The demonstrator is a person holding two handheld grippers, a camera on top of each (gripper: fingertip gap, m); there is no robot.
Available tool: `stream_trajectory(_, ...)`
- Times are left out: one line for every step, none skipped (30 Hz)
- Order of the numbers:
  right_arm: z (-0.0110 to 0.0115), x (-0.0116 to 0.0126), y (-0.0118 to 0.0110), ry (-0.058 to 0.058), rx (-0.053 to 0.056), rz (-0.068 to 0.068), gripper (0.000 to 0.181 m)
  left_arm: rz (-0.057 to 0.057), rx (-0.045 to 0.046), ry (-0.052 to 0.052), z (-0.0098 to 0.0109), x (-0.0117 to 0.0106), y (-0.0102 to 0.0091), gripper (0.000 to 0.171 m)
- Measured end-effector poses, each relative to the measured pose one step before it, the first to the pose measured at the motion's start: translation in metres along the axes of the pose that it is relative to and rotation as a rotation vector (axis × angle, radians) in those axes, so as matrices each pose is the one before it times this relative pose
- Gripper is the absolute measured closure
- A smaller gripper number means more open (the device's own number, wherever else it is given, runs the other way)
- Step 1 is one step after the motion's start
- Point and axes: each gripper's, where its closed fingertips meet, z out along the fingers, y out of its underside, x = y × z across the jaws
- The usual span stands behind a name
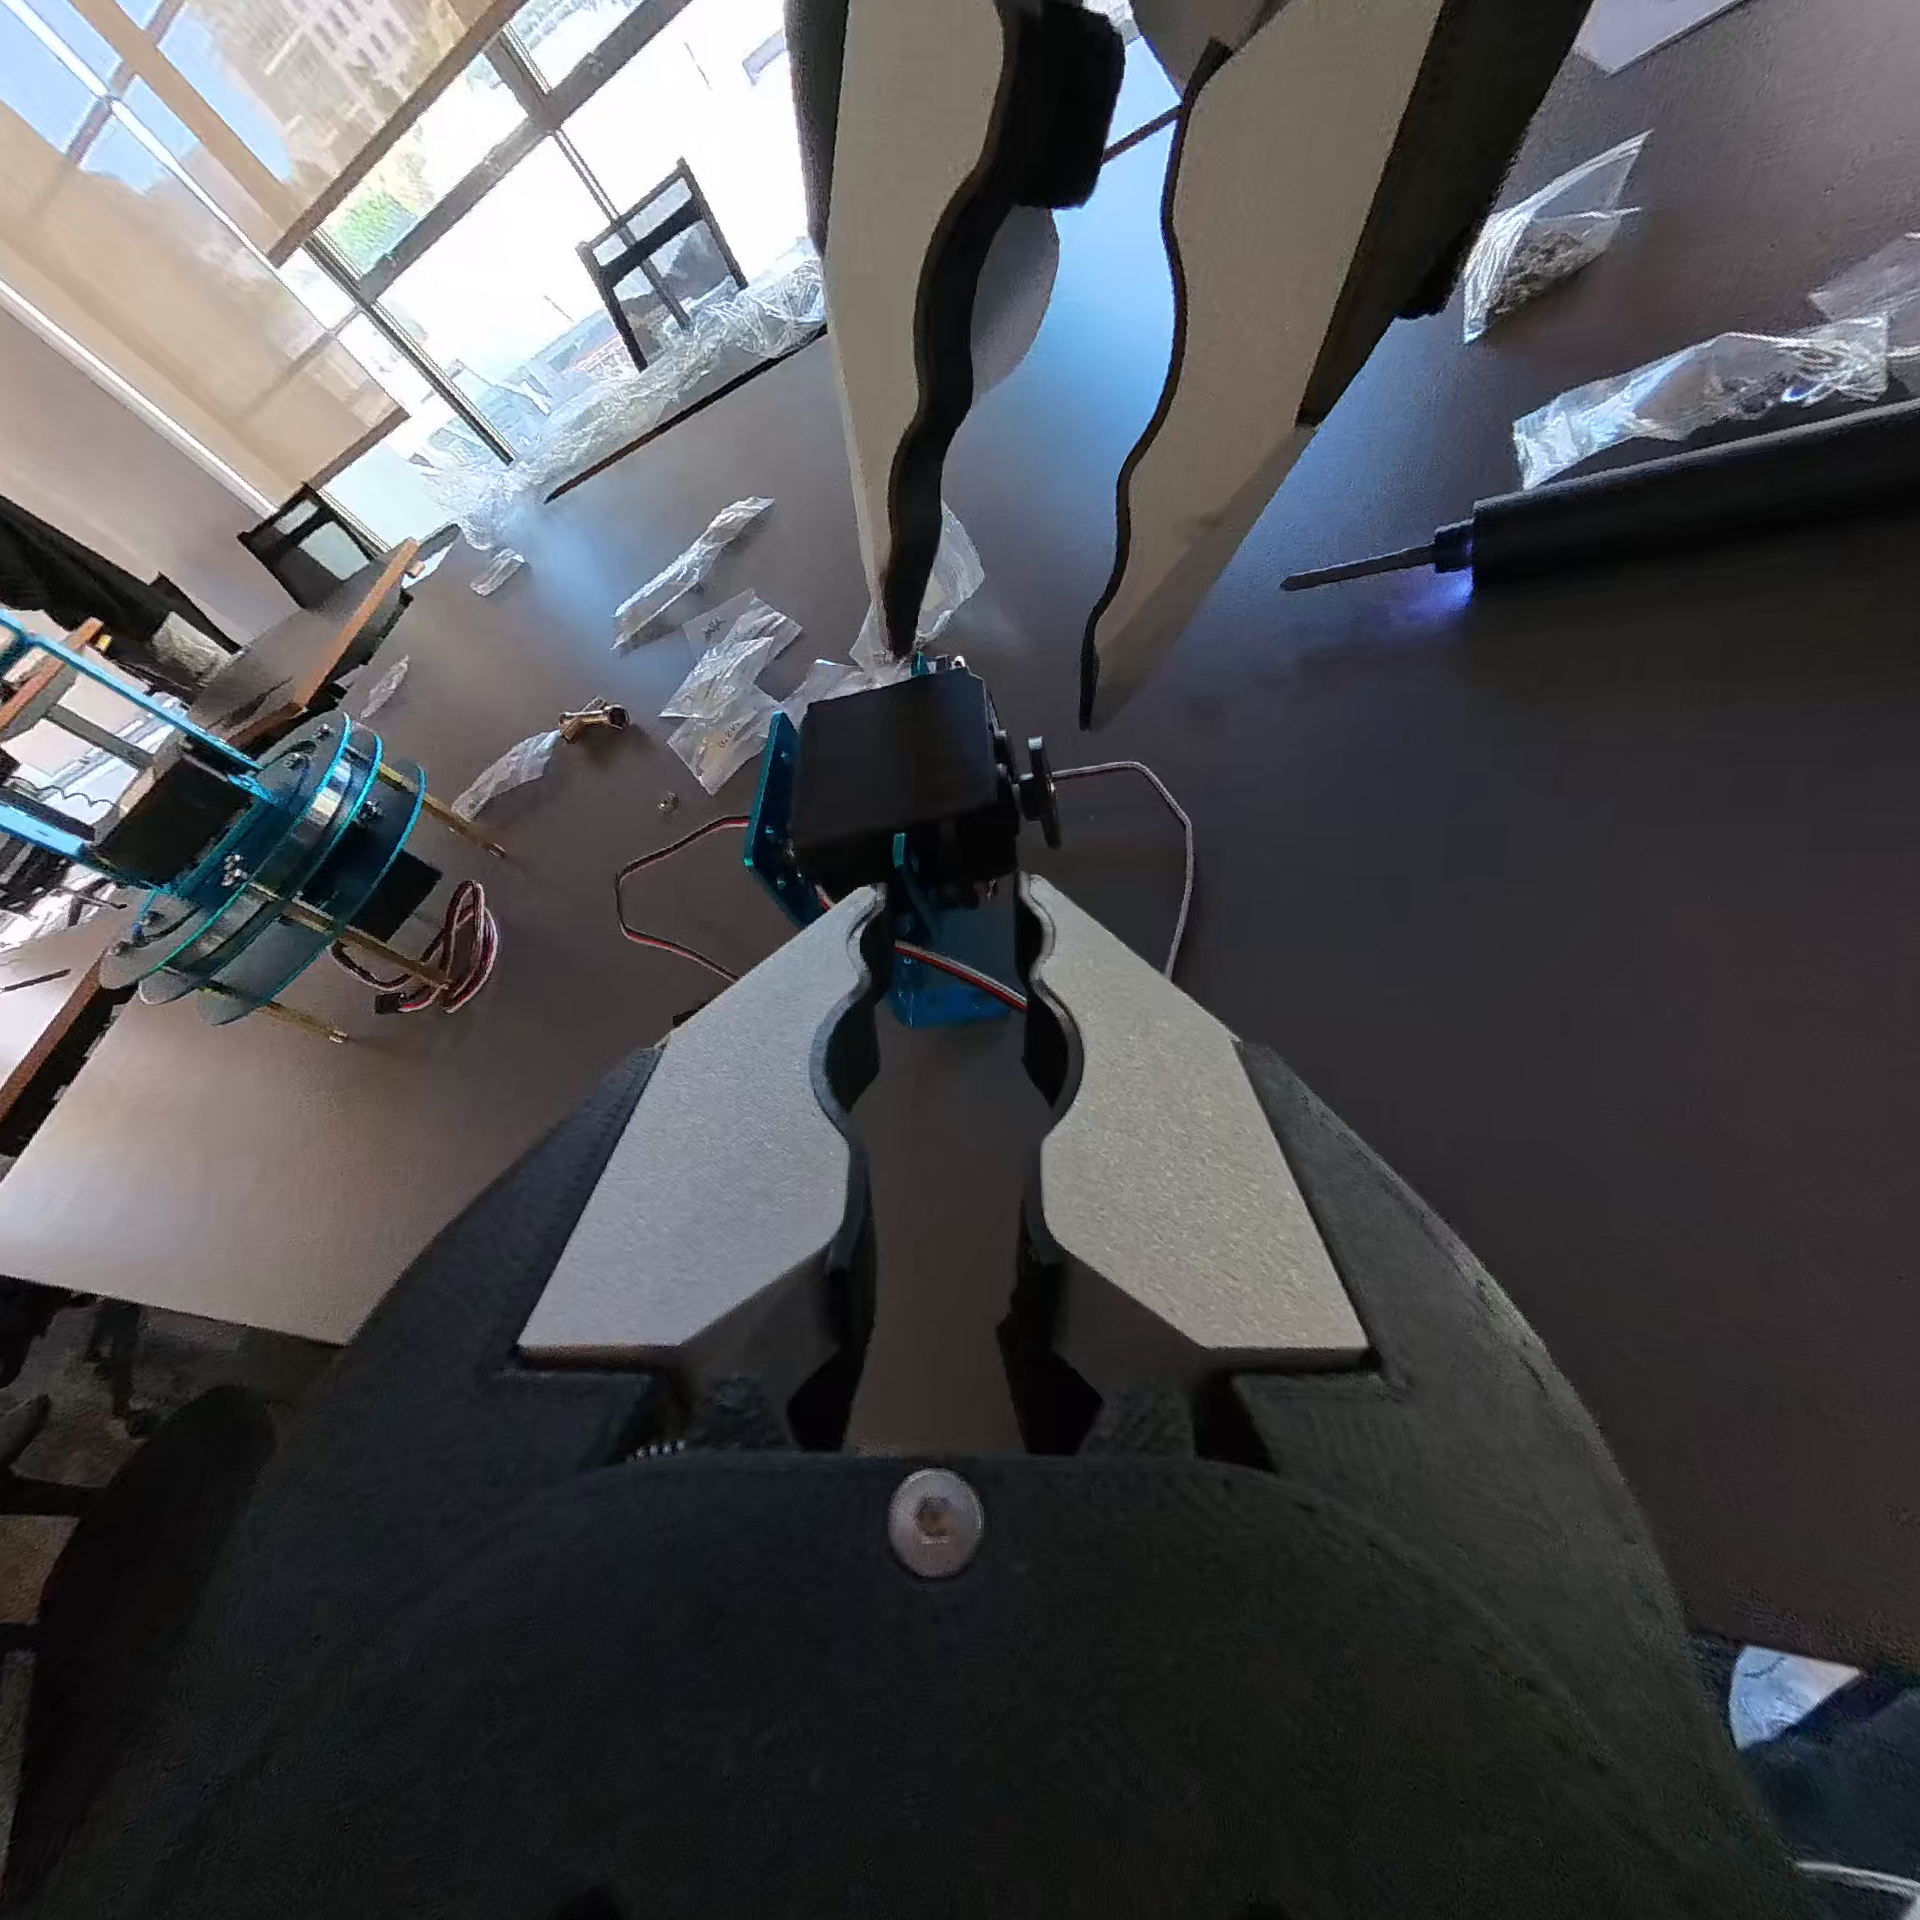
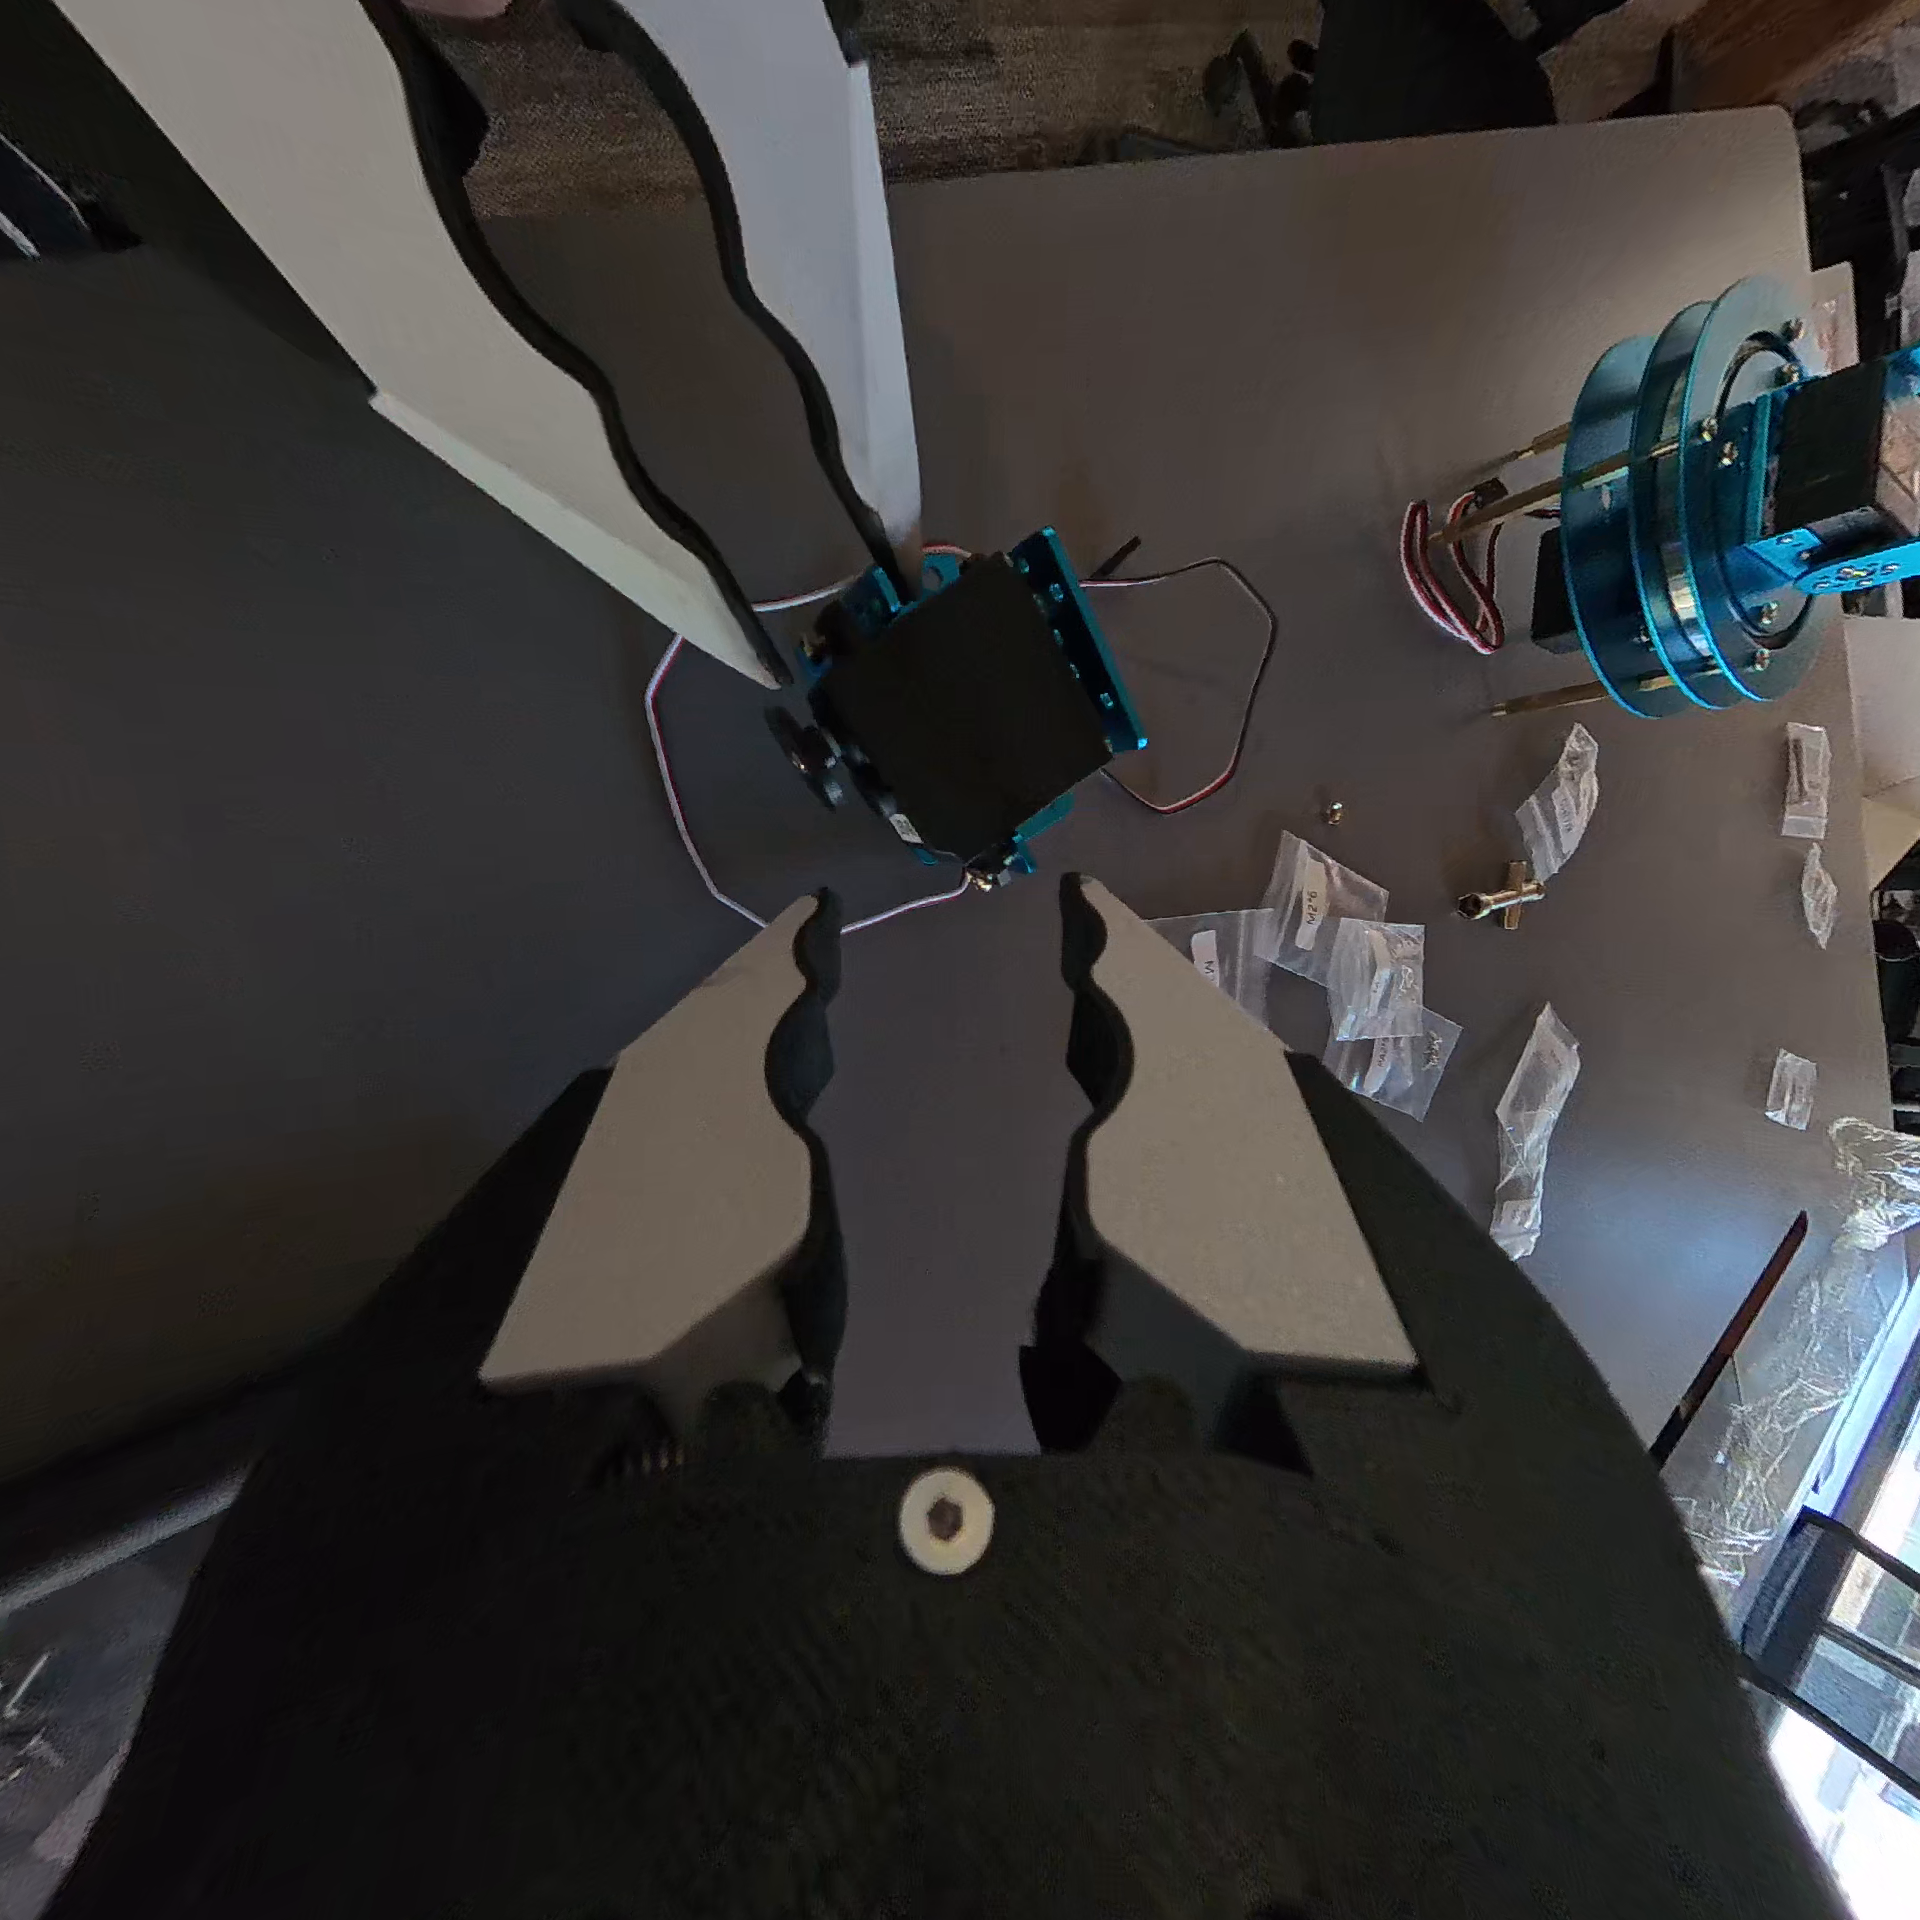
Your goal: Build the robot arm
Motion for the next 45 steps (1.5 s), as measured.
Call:
stream_trajectory(0.00018,-0.00001,-0.00012,-0.0007,0.004,-0.0009,0.14,0.0005,-0.0007,-0.0033,0.00101,-0.00058,0.00006,0.153)
stream_trajectory(0.00017,-0.00014,-0.00002,-0.0008,0.0024,-0.0014,0.14,0.0039,-0.00155,-0.0045,0.0009,-0.00071,0.00028,0.155)
stream_trajectory(0.00028,-0.00001,0.00034,-0.0007,0.0001,-0.0025,0.141,0.006,0.00114,-0.0021,0.00045,-0.0005,-0.00008,0.157)
stream_trajectory(0.00025,0.00042,0.00033,0.0023,-0.0005,-0.0034,0.141,0.0061,0.00155,0.0002,0.00008,0.00002,-0.00008,0.16)
stream_trajectory(0.00013,0.00042,-0.00045,0.0012,0.0043,-0.0024,0.141,0.0053,-0.00016,0.0001,-0.00018,0.00011,0.00007,0.16)
stream_trajectory(0.00032,0.00029,-0.00093,-0.0006,0.0064,0.0003,0.142,0.0036,-0.00077,-0.0001,-0.00018,-0.00007,0.0003,0.16)
stream_trajectory(0.00043,0.00019,-0.00097,-0.0024,0.0048,-0.0004,0.142,0.0017,-0.00118,-0.0018,-0.00012,-0.00048,0.00062,0.16)
stream_trajectory(0.00061,0.00016,-0.00057,-0.0004,0.0005,-0.0057,0.143,-0.0003,-0.00218,-0.0019,-0.00002,-0.0008,0.00072,0.16)
stream_trajectory(0.0005,0.00056,-0.0003,0.0032,-0.0021,-0.0098,0.143,-0.0028,-0.00249,0.0023,0.00008,-0.00068,0.0006,0.16)
stream_trajectory(0.00042,0.00002,-0.00054,-0.0009,-0.0011,-0.0089,0.144,-0.0055,-0.00298,0.0058,-0.00003,-0.00064,0.00058,0.16)
stream_trajectory(0.00028,-0.00016,-0.00046,-0.0019,-0.0006,-0.0069,0.146,-0.0054,-0.00349,0.0066,0.00008,-0.00091,0.00054,0.16)
stream_trajectory(0.00022,-0.00013,-0.00028,-0.0014,-0.0012,-0.0056,0.149,-0.0036,-0.00327,0.0061,0.00009,-0.00118,0.00079,0.16)
stream_trajectory(-0.00014,0.00059,-0.00023,0.0041,-0.0002,-0.0061,0.151,-0.0037,-0.00229,0.0081,0.00012,-0.00101,0.00085,0.16)
stream_trajectory(-0.00033,0.00044,-0.00015,0.003,0.0006,-0.006,0.153,-0.0024,-0.00139,0.0119,0.00013,-0.0004,0.00063,0.161)
stream_trajectory(-0.00061,0.0004,0.0001,0.0013,-0.0005,-0.0035,0.156,-0.002,-0.00495,0.0092,0.00026,-0.00079,0.00104,0.161)
stream_trajectory(-0.0007,0.00002,-0.00038,-0.0021,0.003,-0.0005,0.16,-0.0035,-0.00537,0.0083,0.00041,-0.00094,0.00106,0.161)
stream_trajectory(-0.00069,0.0002,-0.00041,-0.0023,0.004,0.0019,0.164,-0.0024,-0.00054,0.0112,0.00024,-0.00029,0.00044,0.161)
stream_trajectory(-0.00041,0.00021,-0.00029,-0.0023,0.0045,0.0038,0.166,-0.0034,0.00048,0.0061,0.00037,-0.00076,0.00041,0.161)
stream_trajectory(0.00004,0.00005,-0.00004,-0.0029,0.0031,0.0061,0.166,-0.0059,0.00092,0.0043,0.0005,-0.00103,0.00039,0.161)
stream_trajectory(0.00031,0.0003,0.00024,-0.001,0.0007,0.0065,0.166,-0.0073,0.00244,0.009,0.00046,-0.00032,-0.00012,0.161)
stream_trajectory(0.00004,0.00031,0.00004,-0.0006,0.0016,0.005,0.166,-0.0084,0.00174,0.0101,0.00031,-0.00027,-0.00016,0.161)
stream_trajectory(0.00005,0.00039,-0.00024,0.0009,0.0033,0.004,0.166,-0.0082,0.00156,0.0093,0.00044,-0.00024,-0.00007,0.161)
stream_trajectory(0.00002,0.00036,-0.00027,0.0003,0.003,0.0048,0.166,-0.004,0.00242,0.0093,0.00042,-0.00021,-0.00021,0.161)
stream_trajectory(-0.00005,0.00047,-0.00038,-0.0002,0.0035,0.0056,0.166,-0.0004,0.00097,0.0052,0.00027,-0.0004,-0.00005,0.161)
stream_trajectory(-0.00005,0.00041,-0.00077,-0.0005,0.0056,0.0071,0.166,0.0008,-0.00039,0.0021,0.00024,-0.00065,0.00022,0.161)
stream_trajectory(-0.00006,0.00057,-0.00033,-0.0001,0.0037,0.0049,0.168,0.0025,0.00071,0.0032,0.00025,-0.00021,0.00003,0.161)
stream_trajectory(-0.00008,0.00051,0.00015,-0.0007,0.0008,0.0008,0.17,0.0029,0.00105,0.0022,0.00009,-0.00026,0.00002,0.161)
stream_trajectory(0.00009,0.00031,0.0002,-0.0009,-0.0009,-0.0018,0.17,0.0008,0.00107,0.0013,0.00027,-0.00026,-0.00006,0.161)
stream_trajectory(0.00021,0.00053,0.00018,0.0009,-0.0018,-0.0024,0.17,-0.0001,0.0018,0.0027,0.00019,-0.00013,-0.00017,0.161)
stream_trajectory(0.00025,0.00067,0.00038,0.0018,-0.0031,-0.0024,0.17,-0.0007,0.00109,0.002,0.00033,-0.00038,-0.00006,0.161)
stream_trajectory(0.00032,0.0007,-0.00005,0.0015,-0.0009,-0.001,0.17,-0.0022,0.00003,0.0014,0.00022,-0.00059,0.00009,0.161)
stream_trajectory(0.00024,0.00019,-0.00003,-0.003,-0.001,0.0046,0.17,-0.0023,-0.00036,0.0009,0.00032,-0.00063,0.00018,0.161)
stream_trajectory(0.00008,-0.00001,0.00011,-0.0075,-0.0013,0.009,0.17,-0.0011,-0.00017,0.0002,0.00029,-0.00076,0.00027,0.161)
stream_trajectory(-0.00014,-0.00035,-0.00002,-0.009,-0.0007,0.0077,0.17,-0.0011,0.00036,0.0005,0.00027,-0.00066,0.00032,0.161)
stream_trajectory(-0.00002,-0.00013,0.00005,-0.0073,-0.0011,0.0058,0.17,-0.0013,0.00066,0.0018,0.00034,-0.00034,0.00008,0.161)
stream_trajectory(-0.00002,-0.00011,0.00021,-0.0077,-0.0029,0.0068,0.17,-0.0007,0.00093,0.0031,0.00026,-0.00018,0.00008,0.161)
stream_trajectory(-0.00017,-0.00004,0.00047,-0.0071,-0.0048,0.0069,0.17,-0.0011,0.0011,0.0044,0.00019,-0.00006,-0.00011,0.161)
stream_trajectory(-0.00011,0.00006,0.00026,-0.0054,-0.0051,0.0042,0.17,-0.0017,0.00095,0.0047,0.00022,-0.00002,-0.00021,0.161)
stream_trajectory(-0.00005,0.00027,0.00004,-0.0022,-0.0044,0.0026,0.17,-0.0011,0.00043,0.0028,0.00013,-0.00009,-0.0001,0.161)
stream_trajectory(0.00007,0.00023,0.00008,-0.0001,-0.0036,0.0016,0.17,-0.0001,0.00019,0.0007,0.00007,-0.00032,0.00001,0.161)
stream_trajectory(0.00007,0.00003,-0.00009,-0.0009,-0.0018,0.001,0.17,0.0008,0.00085,0.0008,0.00006,-0.00012,-0.00004,0.161)
stream_trajectory(-0.00005,-0.00004,-0.00014,-0.0019,-0.0019,0.0028,0.17,0.0015,0.00109,0.0013,0.00003,0.00004,0.00001,0.161)
stream_trajectory(-0.00011,-0.00003,0.00012,-0.0025,-0.002,0.004,0.17,0.0011,0.00059,0.0012,-0.00005,0.00011,-0.00004,0.161)
stream_trajectory(-0.00001,-0.00012,0.00004,-0.0033,-0.0011,0.0053,0.17,0.0003,-0.00001,0.0016,-0.00004,0.00008,-0.00004,0.161)
stream_trajectory(-0.0001,-0.00016,-0.00023,-0.0046,0.0007,0.0079,0.17,0.0016,-0.00025,0.0024,-0.00006,0.00028,-0.00009,0.161)
